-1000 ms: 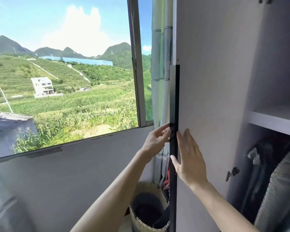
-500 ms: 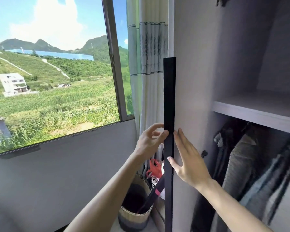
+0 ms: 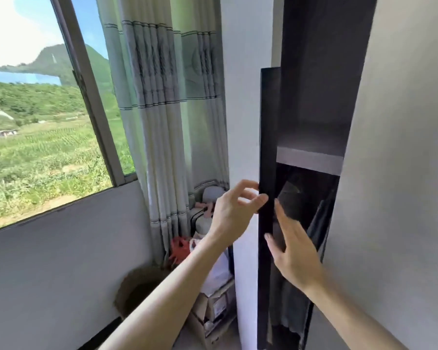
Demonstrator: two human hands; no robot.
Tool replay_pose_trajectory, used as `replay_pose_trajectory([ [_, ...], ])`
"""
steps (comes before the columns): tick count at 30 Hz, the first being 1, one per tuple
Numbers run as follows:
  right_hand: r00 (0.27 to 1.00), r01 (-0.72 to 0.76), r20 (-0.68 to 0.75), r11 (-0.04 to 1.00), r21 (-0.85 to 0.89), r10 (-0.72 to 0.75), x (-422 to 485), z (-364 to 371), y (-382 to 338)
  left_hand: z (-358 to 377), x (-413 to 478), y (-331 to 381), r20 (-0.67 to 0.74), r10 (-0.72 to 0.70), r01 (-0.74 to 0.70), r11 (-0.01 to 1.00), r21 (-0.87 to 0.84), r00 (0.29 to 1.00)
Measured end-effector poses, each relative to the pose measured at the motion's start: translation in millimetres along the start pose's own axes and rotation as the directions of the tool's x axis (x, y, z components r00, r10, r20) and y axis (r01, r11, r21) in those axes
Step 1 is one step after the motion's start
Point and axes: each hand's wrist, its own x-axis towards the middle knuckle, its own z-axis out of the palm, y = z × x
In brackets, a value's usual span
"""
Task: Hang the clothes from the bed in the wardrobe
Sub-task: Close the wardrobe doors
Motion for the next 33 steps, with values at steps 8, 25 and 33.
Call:
replay_pose_trajectory([
  [8,0.965,-0.226,-0.149,0.973,-0.051,0.216,3.4,-37.2,45.4,59.4,43.6,8.4,0.176,0.147,-0.141,0.989,-0.048,0.973],
  [25,0.876,-0.313,-0.482,0.774,-0.551,0.012,25.9,-23.5,85.9,106.6,122.4,6.8,0.143,0.612,-0.628,0.758,0.174,0.778],
  [33,0.860,-0.421,-0.505,0.660,-0.622,0.072,46.8,-26.6,110.9,147.4,139.1,11.1,0.129,0.591,-0.605,0.783,0.144,0.796],
])
